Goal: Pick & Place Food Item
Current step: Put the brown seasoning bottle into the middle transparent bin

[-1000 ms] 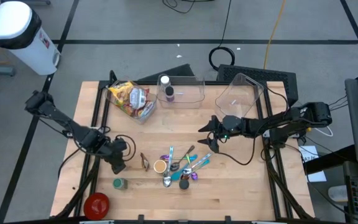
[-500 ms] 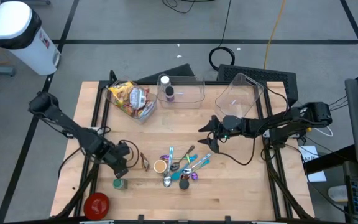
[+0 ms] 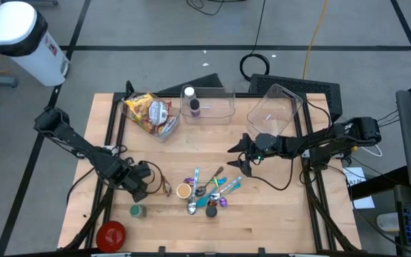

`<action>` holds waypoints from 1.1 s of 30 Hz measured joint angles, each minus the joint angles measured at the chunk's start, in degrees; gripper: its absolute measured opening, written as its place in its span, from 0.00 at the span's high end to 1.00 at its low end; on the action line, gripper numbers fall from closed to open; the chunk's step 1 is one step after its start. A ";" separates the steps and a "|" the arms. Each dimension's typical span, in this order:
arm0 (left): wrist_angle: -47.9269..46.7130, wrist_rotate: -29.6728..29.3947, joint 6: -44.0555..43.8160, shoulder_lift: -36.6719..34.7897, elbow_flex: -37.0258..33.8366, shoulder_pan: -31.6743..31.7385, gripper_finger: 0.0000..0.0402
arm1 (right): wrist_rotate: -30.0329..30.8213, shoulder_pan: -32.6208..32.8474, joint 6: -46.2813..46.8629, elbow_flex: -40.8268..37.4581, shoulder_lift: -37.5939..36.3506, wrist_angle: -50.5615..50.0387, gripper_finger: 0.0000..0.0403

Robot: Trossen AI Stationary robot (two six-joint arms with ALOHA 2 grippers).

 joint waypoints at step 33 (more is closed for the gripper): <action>31.24 -8.80 58.71 6.71 22.87 27.63 0.55 | 3.37 0.15 -7.35 1.87 0.00 12.90 0.34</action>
